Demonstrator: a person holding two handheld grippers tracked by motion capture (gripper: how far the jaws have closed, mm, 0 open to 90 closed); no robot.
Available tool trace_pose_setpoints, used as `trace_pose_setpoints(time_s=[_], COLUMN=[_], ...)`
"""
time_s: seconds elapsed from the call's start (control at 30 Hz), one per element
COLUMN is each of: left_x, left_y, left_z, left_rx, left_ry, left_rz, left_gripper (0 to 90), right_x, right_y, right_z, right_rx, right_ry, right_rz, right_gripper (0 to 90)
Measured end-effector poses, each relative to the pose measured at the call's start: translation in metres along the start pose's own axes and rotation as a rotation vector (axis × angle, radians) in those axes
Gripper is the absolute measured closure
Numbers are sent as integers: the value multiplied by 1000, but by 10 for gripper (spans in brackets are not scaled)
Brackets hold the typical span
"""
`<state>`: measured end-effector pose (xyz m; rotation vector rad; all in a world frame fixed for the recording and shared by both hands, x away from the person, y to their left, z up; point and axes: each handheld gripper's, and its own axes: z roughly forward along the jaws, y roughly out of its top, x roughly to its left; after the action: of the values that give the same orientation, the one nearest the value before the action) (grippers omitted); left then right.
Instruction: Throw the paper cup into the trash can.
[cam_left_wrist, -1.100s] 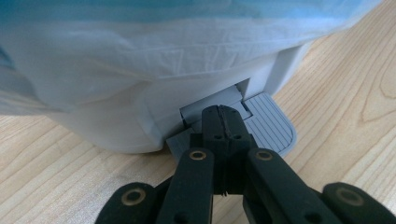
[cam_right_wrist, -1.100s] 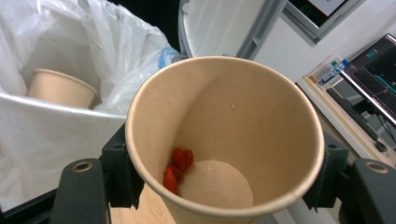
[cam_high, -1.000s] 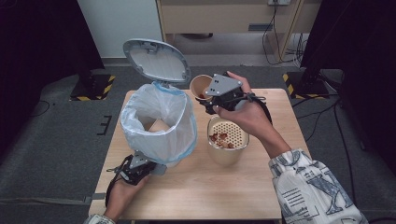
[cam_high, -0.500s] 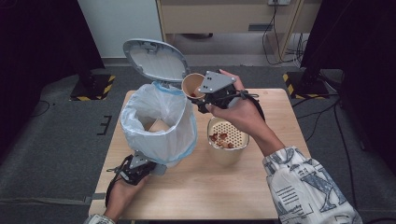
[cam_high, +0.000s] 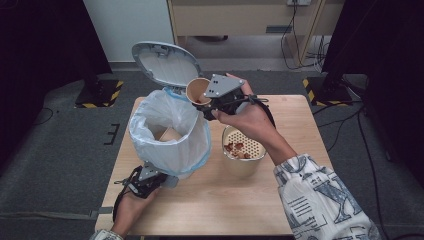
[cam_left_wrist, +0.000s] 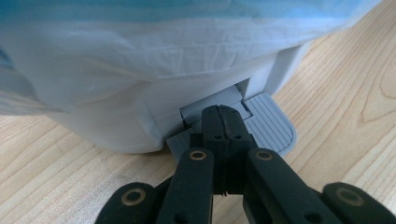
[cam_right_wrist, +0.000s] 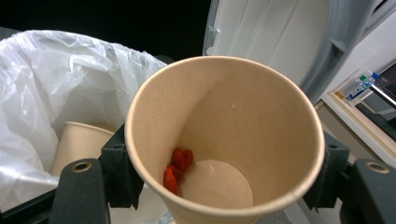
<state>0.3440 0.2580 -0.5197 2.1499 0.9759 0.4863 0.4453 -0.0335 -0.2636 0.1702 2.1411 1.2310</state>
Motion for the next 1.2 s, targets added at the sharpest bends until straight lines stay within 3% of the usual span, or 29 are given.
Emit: trace_pose_setpoints(time_s=[1.2], left_x=[1], left_y=[0], left_z=[0], left_rx=[-1], left_ry=[-3], left_rz=[-4], left_gripper=[900], right_x=[15], right_y=[16], right_z=[44], right_rx=[-42], right_ry=[84], right_rz=[75], right_gripper=[290])
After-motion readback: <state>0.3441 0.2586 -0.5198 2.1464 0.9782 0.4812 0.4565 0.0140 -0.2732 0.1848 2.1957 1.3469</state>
